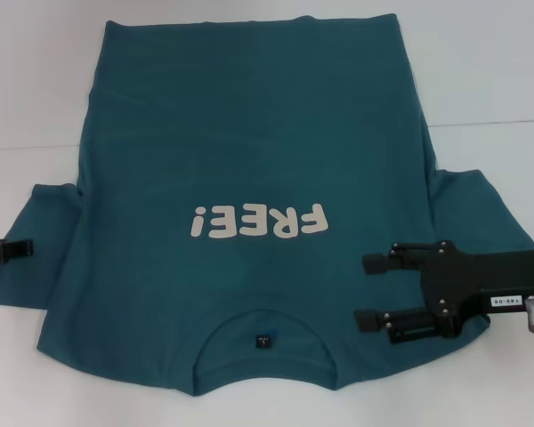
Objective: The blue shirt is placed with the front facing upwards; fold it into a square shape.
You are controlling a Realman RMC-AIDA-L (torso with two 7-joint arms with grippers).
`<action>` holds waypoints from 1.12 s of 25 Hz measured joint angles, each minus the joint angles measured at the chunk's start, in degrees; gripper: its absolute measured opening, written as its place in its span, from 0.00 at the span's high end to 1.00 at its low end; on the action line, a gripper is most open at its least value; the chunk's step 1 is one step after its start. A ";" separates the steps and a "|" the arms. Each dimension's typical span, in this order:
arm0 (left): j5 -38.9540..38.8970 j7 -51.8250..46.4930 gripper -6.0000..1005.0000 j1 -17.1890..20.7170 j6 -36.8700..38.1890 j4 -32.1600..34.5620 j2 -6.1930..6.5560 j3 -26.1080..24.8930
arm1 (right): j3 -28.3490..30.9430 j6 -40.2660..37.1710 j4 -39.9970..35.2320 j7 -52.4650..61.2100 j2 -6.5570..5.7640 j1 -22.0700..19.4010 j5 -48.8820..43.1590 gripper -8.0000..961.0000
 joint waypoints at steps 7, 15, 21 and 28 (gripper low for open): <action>-0.35 0.01 0.21 -1.21 1.83 2.36 0.41 0.36 | 0.00 -0.10 0.00 0.01 0.00 0.00 0.00 0.06; -0.65 0.23 0.21 -2.33 4.73 1.60 0.05 0.31 | 0.00 -0.13 0.00 0.02 0.00 -0.03 0.00 0.06; -0.65 -1.37 0.21 -1.37 8.52 -5.03 -0.42 -0.09 | 0.23 -0.26 -0.19 0.46 -0.03 -0.08 0.02 0.06; -0.70 -8.05 0.21 -1.47 16.99 -10.72 3.10 -1.33 | 0.17 -0.38 -2.60 4.94 -0.09 0.00 0.21 0.06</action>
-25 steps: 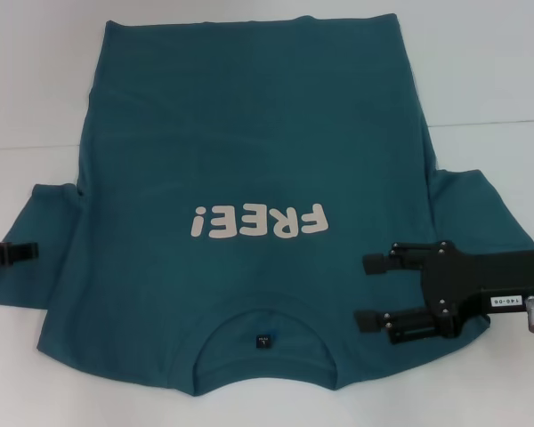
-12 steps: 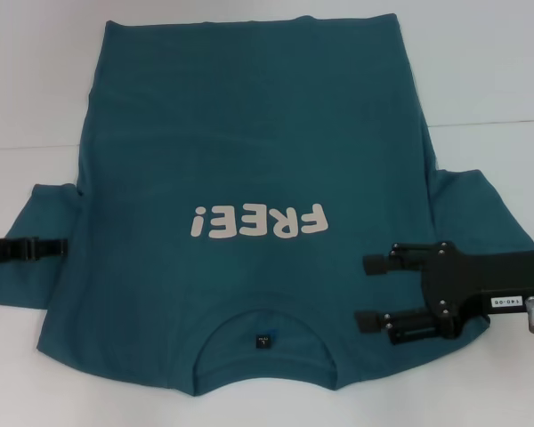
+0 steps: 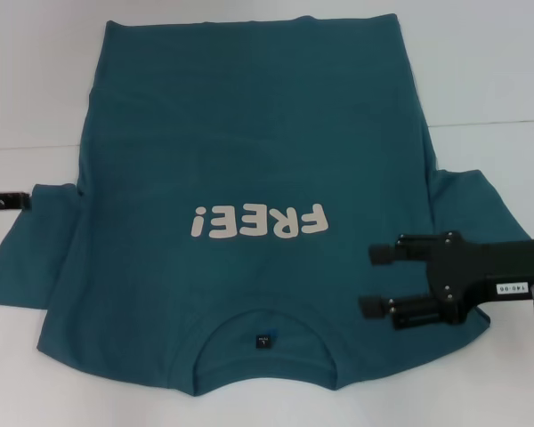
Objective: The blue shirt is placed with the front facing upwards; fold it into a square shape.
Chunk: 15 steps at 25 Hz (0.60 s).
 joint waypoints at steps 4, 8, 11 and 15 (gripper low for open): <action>0.29 -1.74 0.21 -2.83 1.46 5.93 4.11 -0.87 | 0.29 0.51 -0.22 1.46 -0.15 0.12 0.31 0.06; -0.08 -2.69 0.21 -6.24 -0.38 16.21 8.91 -1.45 | 0.34 2.34 -1.10 1.90 -0.03 -0.05 0.16 0.06; 0.23 -2.08 0.21 -6.55 -2.41 18.31 9.77 -1.24 | 0.25 2.52 -1.54 4.21 0.20 -0.08 0.48 0.06; 0.47 -0.80 0.21 -6.52 -2.46 19.34 9.80 -0.06 | 0.90 3.41 -1.28 4.93 0.15 -0.43 0.59 0.06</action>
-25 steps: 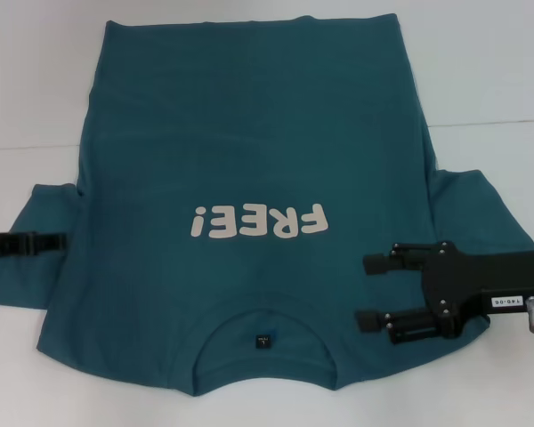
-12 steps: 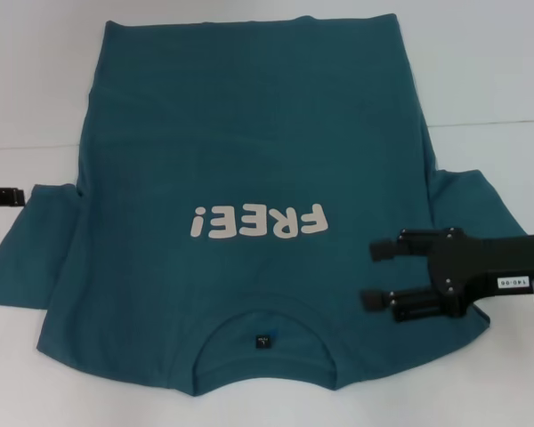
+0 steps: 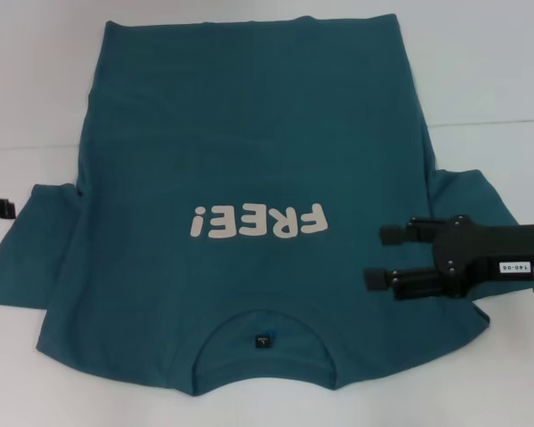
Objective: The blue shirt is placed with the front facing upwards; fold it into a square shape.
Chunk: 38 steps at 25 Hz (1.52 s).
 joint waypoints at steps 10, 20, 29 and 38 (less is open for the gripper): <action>2.94 0.79 0.21 0.53 -3.37 2.73 -1.73 1.19 | -0.07 3.28 1.92 -1.70 -0.13 -0.38 -0.01 0.06; 6.90 0.54 0.21 0.38 -5.60 3.06 -2.69 1.09 | -0.15 2.97 1.73 -1.60 -0.08 -0.36 -0.01 0.06; 7.24 0.86 0.21 0.13 -7.69 3.94 -3.11 1.18 | -0.08 2.93 1.91 -1.64 -0.05 -0.27 -0.01 0.06; 7.33 1.28 0.21 -1.19 -9.44 7.12 -3.22 1.91 | -0.20 2.95 1.95 -1.65 -0.06 -0.12 -0.02 0.06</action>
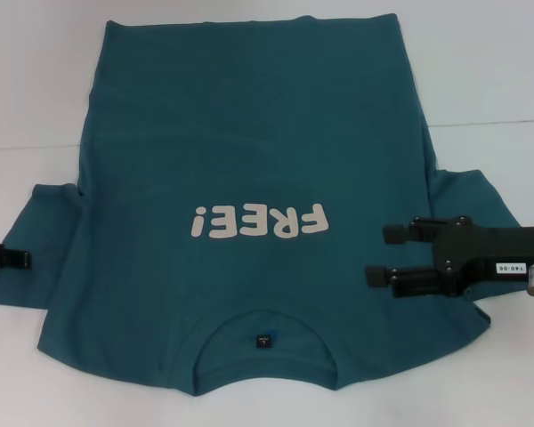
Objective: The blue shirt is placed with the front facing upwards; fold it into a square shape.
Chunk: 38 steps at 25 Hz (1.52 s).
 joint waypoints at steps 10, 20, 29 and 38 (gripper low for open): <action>-0.37 0.50 0.21 -1.13 0.25 0.25 -0.95 0.68 | 0.00 -0.02 0.00 -0.04 0.00 -0.12 0.01 0.06; -0.47 1.34 0.21 -1.91 1.05 -1.38 -2.78 0.69 | 0.09 -0.67 -0.02 0.15 0.00 -0.25 0.01 0.06; -0.47 1.35 0.22 -1.51 2.93 -5.84 -4.87 0.69 | 0.43 -1.57 -0.08 0.05 0.00 -0.27 0.01 0.06; -1.49 2.40 0.22 -1.39 2.87 -7.05 -5.90 0.55 | 0.45 -1.70 -0.26 0.00 0.00 -0.54 0.01 0.06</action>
